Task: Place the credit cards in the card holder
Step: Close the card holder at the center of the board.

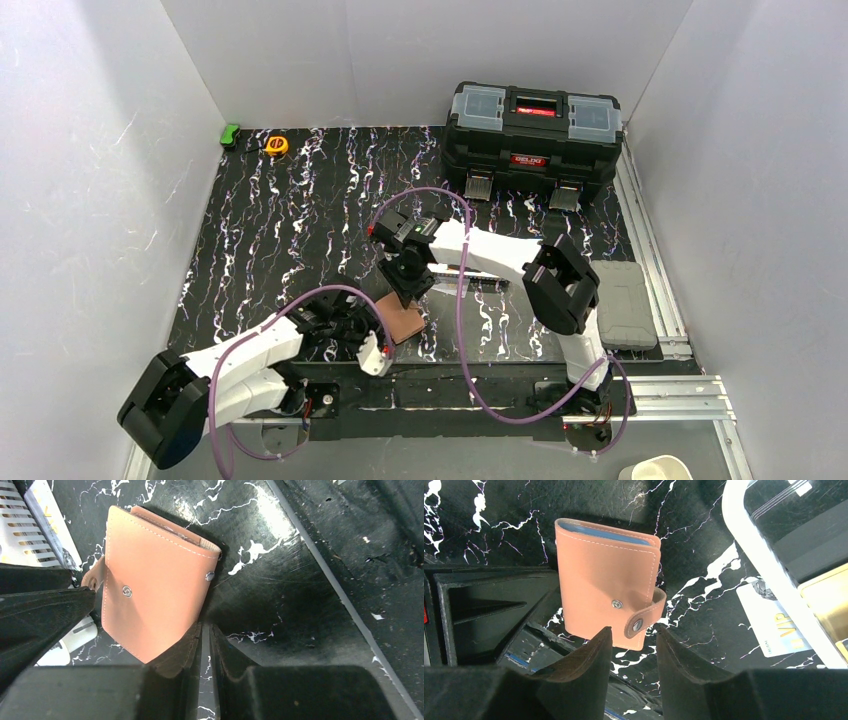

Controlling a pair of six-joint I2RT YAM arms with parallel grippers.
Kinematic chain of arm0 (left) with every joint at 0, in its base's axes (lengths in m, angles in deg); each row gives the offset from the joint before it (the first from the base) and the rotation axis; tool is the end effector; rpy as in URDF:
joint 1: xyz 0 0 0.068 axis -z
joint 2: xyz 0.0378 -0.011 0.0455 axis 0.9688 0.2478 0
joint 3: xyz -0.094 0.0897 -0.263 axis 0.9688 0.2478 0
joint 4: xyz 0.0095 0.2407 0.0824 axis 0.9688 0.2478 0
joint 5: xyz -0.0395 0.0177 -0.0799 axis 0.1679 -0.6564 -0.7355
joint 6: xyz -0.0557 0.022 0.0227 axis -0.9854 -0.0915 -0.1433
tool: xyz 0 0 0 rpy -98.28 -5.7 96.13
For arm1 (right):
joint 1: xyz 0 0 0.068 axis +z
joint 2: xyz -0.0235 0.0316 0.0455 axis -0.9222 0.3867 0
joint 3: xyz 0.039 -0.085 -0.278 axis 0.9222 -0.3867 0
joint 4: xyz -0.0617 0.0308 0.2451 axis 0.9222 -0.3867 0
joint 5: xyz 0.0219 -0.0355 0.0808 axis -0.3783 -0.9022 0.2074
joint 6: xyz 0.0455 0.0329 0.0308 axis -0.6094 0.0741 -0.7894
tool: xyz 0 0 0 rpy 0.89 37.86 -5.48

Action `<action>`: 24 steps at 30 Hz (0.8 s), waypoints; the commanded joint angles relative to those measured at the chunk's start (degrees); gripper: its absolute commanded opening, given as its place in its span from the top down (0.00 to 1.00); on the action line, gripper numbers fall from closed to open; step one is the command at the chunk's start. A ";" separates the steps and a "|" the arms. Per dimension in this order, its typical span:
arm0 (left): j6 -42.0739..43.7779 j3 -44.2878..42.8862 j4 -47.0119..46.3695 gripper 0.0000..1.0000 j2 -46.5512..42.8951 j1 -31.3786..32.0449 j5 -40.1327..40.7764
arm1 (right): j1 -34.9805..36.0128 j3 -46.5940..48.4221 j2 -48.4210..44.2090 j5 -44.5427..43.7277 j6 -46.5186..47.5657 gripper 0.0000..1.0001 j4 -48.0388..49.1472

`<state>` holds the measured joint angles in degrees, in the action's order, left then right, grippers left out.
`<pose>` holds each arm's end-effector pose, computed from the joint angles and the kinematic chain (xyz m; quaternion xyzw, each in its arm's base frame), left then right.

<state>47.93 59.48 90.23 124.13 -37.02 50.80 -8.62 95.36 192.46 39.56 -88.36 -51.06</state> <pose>0.1136 -0.1196 0.1635 0.8606 0.3263 -0.0577 0.3866 0.2195 0.3657 0.2203 -0.3365 0.9253 0.1309 0.1160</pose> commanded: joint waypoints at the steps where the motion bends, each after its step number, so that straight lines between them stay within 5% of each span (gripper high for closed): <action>1: 5.36 0.33 -0.19 0.88 0.80 -0.77 -2.86 | 0.43 2.28 1.17 -0.10 0.44 0.57 0.60; 9: 7.64 3.33 -0.78 0.87 -3.28 -1.10 -3.13 | 0.43 0.10 0.12 -1.56 -0.12 0.72 1.63; 15: 8.85 4.94 -0.69 0.85 -7.13 -1.10 -3.39 | 0.43 -0.81 -0.58 -1.57 -0.84 0.99 2.32; 24: 8.39 4.90 -5.82 0.86 -6.30 -1.10 -3.93 | 0.43 -1.56 -0.24 0.95 -1.06 0.99 3.23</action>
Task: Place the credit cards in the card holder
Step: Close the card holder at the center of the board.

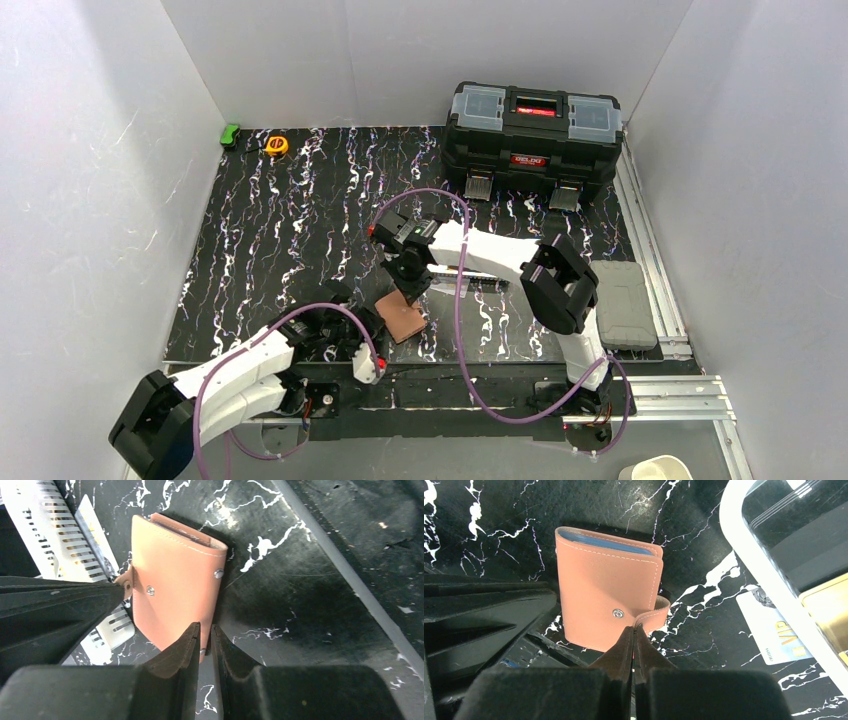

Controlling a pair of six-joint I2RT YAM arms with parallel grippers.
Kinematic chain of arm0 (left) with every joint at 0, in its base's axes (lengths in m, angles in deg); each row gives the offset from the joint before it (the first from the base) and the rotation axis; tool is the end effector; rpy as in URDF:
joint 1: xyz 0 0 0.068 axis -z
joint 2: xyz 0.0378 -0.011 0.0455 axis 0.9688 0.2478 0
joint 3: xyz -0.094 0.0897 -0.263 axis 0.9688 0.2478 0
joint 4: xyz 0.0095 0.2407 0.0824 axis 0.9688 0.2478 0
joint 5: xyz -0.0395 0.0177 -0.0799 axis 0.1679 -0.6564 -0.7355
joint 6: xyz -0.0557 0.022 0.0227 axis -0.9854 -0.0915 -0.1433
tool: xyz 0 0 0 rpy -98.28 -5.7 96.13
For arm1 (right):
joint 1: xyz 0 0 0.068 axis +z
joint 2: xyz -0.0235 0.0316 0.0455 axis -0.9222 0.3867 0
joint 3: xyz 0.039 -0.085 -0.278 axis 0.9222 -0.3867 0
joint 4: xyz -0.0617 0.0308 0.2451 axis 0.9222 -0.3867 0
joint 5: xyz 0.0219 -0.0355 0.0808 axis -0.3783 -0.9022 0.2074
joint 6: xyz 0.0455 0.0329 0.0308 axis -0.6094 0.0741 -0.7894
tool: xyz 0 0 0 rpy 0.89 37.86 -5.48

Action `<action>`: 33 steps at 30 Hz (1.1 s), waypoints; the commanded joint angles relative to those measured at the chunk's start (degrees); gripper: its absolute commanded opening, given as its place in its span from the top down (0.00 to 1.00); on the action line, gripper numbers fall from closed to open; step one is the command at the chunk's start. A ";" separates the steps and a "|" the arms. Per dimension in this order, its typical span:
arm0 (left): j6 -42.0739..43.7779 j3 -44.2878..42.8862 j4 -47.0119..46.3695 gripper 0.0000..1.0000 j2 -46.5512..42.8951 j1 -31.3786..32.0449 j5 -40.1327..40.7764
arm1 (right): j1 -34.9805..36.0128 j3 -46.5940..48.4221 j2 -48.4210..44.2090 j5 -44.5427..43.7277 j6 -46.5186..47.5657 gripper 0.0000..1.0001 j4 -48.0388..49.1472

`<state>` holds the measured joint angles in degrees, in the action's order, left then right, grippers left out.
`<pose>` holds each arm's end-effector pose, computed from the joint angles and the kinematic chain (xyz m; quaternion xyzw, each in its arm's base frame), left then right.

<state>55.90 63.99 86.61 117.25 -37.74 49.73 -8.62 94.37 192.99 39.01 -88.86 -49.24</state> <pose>0.1029 -0.1098 0.1610 0.8664 0.2499 -0.0084 0.4323 0.2210 0.3671 0.2130 -0.3316 0.9267 0.1293 0.1205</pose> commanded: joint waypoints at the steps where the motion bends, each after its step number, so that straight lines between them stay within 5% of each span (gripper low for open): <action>1: 0.37 0.49 -3.08 0.86 1.48 -0.45 -2.72 | 0.43 -0.57 -0.49 1.70 -0.48 0.99 1.37; 33: 2.80 -0.76 -0.33 0.86 6.68 -0.42 -4.68 | 0.97 -0.08 4.84 0.73 1.12 0.99 0.90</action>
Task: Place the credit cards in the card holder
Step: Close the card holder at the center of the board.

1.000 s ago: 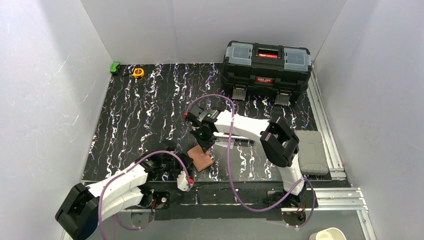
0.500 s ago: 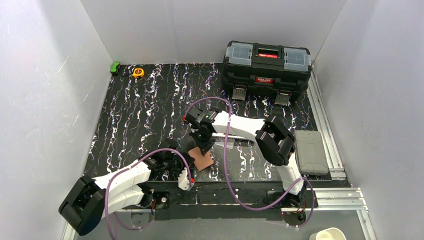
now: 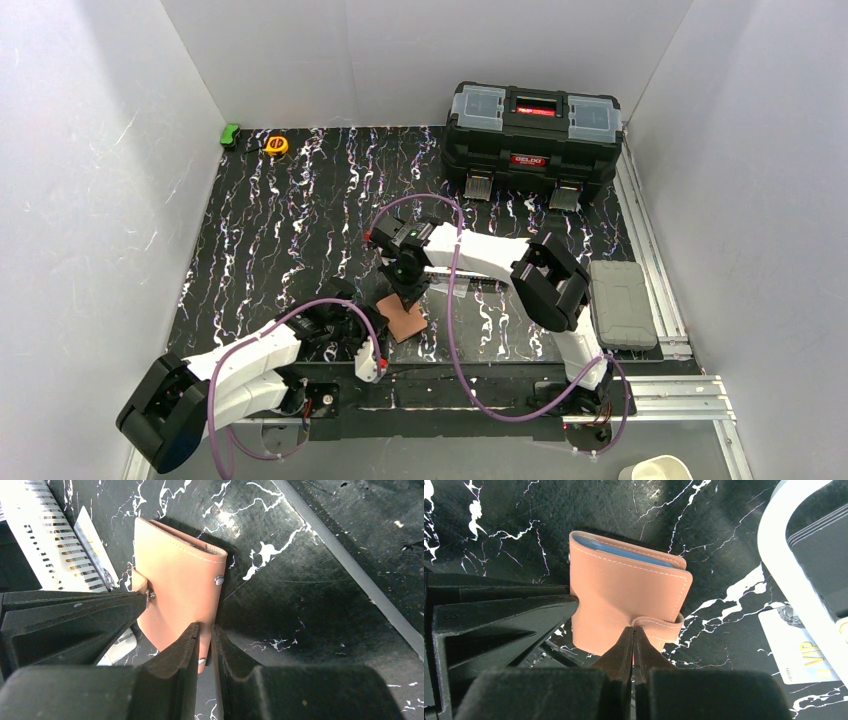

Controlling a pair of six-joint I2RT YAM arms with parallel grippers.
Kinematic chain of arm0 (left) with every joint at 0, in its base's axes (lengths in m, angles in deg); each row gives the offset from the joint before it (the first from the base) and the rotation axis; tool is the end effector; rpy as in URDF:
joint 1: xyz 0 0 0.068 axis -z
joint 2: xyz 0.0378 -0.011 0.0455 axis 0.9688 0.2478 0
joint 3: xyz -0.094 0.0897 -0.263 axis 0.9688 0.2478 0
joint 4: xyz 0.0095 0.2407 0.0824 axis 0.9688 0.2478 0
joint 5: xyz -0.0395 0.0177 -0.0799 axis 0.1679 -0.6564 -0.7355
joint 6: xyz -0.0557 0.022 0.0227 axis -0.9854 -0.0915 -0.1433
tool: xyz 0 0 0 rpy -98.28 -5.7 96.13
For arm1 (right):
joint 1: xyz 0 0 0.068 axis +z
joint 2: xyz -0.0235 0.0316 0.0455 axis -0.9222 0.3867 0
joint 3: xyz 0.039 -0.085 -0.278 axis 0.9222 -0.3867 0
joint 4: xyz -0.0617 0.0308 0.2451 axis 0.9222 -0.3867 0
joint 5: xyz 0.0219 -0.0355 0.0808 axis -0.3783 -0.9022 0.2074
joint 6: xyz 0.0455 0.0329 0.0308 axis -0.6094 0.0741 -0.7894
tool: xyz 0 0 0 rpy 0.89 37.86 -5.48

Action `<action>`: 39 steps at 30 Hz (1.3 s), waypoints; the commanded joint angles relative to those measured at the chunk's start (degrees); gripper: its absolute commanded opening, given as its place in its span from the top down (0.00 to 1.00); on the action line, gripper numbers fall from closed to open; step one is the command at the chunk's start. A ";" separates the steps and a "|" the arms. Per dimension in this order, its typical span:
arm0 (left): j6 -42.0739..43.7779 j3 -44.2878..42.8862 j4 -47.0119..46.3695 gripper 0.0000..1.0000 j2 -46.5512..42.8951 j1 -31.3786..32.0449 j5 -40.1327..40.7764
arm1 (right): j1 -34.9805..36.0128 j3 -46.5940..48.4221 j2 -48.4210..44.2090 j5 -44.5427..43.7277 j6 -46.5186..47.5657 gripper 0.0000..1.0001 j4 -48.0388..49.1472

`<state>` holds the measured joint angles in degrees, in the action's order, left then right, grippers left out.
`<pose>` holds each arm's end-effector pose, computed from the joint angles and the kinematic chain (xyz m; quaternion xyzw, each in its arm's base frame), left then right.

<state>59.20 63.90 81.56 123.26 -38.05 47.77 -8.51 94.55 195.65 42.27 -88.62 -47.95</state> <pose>0.1119 -0.1176 0.1552 0.8731 0.2226 -0.0128 0.4336 0.2216 0.3752 0.1958 -0.3389 0.9248 0.1444 0.0948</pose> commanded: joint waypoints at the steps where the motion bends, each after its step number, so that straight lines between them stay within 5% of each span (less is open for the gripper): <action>1: -0.82 -0.83 4.72 0.87 0.82 -0.08 -2.82 | 0.99 -0.07 2.34 -2.47 0.86 0.99 -0.43; 39: -3.27 -1.69 5.37 0.88 -0.19 -0.08 -3.31 | 6.91 0.21 11.10 -7.65 -1.86 0.99 0.71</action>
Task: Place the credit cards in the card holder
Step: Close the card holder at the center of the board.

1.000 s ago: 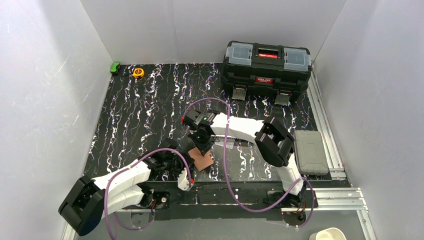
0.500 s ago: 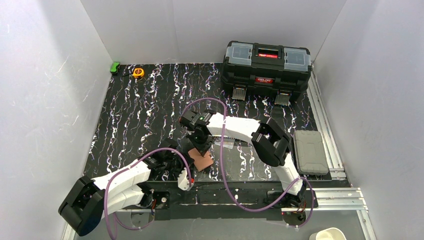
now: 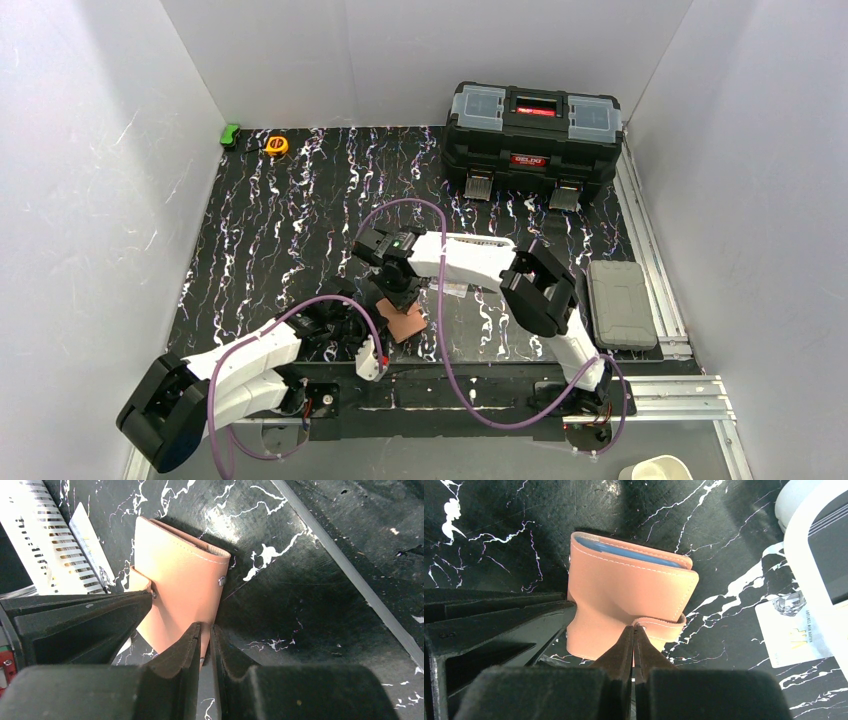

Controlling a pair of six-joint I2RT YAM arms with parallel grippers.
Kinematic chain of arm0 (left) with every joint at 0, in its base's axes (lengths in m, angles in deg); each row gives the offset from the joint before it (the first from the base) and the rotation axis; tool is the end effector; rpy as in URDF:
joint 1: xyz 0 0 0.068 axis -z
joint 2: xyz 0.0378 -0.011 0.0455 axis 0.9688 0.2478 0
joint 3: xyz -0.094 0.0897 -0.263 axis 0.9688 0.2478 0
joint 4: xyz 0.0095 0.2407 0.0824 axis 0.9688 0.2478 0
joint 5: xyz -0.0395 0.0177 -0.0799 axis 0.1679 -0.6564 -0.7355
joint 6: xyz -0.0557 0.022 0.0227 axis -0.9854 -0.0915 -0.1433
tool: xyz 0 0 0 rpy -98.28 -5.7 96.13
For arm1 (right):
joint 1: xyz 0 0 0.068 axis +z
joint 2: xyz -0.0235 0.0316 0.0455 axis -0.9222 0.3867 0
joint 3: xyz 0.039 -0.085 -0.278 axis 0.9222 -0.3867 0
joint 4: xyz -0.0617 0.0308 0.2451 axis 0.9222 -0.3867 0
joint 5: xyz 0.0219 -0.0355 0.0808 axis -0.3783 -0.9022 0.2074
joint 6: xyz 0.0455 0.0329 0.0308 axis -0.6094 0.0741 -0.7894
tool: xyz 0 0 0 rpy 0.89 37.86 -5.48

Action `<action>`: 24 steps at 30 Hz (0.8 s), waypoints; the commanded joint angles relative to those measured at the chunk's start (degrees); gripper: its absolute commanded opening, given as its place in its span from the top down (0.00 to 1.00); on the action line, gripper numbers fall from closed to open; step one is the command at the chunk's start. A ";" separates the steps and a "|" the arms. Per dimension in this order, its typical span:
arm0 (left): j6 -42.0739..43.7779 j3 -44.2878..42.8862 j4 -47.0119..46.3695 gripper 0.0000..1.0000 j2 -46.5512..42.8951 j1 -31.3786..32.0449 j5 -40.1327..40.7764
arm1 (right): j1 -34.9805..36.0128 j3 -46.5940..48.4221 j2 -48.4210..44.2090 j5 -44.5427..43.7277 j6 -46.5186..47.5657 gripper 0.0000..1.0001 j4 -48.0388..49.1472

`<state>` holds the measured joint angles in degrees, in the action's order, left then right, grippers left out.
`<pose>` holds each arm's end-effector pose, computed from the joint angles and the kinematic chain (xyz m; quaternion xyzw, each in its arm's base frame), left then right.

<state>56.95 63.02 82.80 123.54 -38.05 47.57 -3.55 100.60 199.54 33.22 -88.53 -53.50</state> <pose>0.1129 -0.1185 0.1574 0.8697 0.2410 -0.0258 0.4299 0.2005 0.3999 0.1927 -0.3700 0.9187 0.0707 0.1186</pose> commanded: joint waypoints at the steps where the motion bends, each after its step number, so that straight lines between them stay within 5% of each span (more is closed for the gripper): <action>1: -1.09 -0.89 4.13 0.88 -0.54 -0.10 -3.12 | 1.95 -6.32 7.19 0.92 -2.05 0.99 6.62; 24: -2.44 -1.96 3.32 0.89 1.02 -0.09 -3.75 | 2.88 -6.94 13.00 5.39 -2.26 0.99 9.77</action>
<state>55.47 62.22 83.81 124.35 -38.07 46.78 -2.78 100.12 201.82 36.13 -89.21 -50.27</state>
